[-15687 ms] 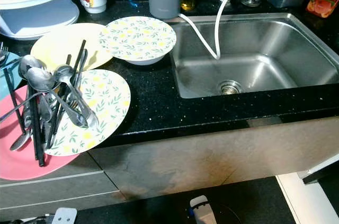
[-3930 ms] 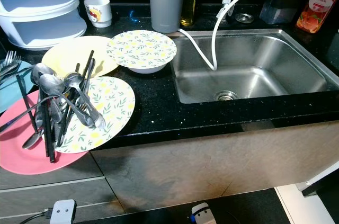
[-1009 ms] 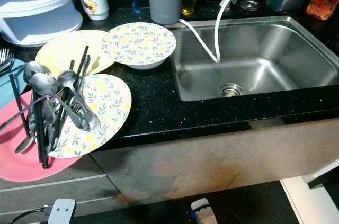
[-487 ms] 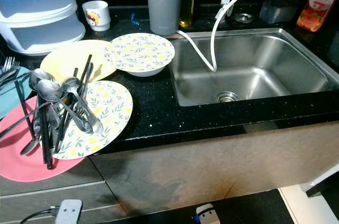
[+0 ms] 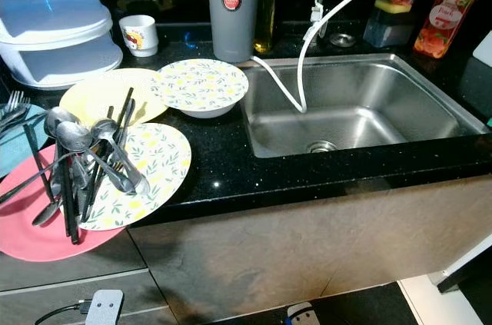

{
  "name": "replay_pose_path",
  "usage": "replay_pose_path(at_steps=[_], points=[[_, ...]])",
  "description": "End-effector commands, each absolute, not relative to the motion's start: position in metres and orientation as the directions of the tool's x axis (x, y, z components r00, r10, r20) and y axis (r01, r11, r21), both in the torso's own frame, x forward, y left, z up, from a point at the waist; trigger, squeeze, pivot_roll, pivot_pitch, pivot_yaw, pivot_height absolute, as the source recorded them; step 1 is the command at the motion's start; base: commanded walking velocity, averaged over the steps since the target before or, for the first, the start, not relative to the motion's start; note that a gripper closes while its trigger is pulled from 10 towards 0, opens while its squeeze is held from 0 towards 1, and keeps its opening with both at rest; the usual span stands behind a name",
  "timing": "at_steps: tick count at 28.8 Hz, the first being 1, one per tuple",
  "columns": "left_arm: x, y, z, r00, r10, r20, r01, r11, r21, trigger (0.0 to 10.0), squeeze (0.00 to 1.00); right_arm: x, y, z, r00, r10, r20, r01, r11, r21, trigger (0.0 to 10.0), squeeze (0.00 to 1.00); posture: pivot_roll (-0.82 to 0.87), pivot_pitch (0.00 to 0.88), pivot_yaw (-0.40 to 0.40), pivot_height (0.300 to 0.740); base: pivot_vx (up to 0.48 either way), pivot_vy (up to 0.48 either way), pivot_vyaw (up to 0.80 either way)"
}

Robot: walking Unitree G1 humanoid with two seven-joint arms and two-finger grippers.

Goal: Kitchen organization

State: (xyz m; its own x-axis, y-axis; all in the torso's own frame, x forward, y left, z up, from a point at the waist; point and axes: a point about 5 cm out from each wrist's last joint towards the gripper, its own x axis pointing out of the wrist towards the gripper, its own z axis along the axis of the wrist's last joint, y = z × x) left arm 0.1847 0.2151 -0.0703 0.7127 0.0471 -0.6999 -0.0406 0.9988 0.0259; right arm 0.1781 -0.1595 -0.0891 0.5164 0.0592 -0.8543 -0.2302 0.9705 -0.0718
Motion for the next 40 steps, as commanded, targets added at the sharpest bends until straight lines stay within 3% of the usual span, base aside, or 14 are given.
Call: replay_pose_path(at_steps=[1, 25, 31, 40], points=[[0.174, 0.217, -0.076, 0.683, 0.052, -0.728, -0.043, 0.999, 0.031, 10.0, 0.0, 0.17, -0.161, -0.093, 0.492, 0.054, -0.869, -0.223, 0.973, -0.066, 10.0, 0.0, 0.07, 0.065, -0.001, 0.74, 0.0, 0.0, 0.0], [0.167, 0.226, -0.079, 0.672, 0.076, -0.737, -0.092, 0.996, 0.02, 10.0, 0.0, 0.179, -0.169, -0.088, 0.497, 0.053, -0.866, -0.263, 0.961, -0.091, 10.0, 0.0, 0.08, 0.068, -0.059, 0.74, 0.0, 0.0, 0.0], [0.166, 0.218, -0.08, 0.682, 0.066, -0.729, -0.091, 0.996, 0.005, 10.0, 0.0, 0.178, -0.175, -0.088, 0.501, 0.042, -0.865, -0.262, 0.959, -0.105, 10.0, 0.0, 0.07, 0.083, -0.069, 0.74, 0.0, 0.0, 0.0], [0.179, 0.189, -0.079, 0.698, 0.0, -0.716, -0.016, 1.0, -0.015, 10.0, 0.0, 0.196, -0.198, -0.076, 0.575, -0.03, -0.817, -0.14, 0.981, -0.135, 10.0, 0.0, -0.01, 0.103, -0.039, 0.74, 0.0, 0.0, 0.0]])
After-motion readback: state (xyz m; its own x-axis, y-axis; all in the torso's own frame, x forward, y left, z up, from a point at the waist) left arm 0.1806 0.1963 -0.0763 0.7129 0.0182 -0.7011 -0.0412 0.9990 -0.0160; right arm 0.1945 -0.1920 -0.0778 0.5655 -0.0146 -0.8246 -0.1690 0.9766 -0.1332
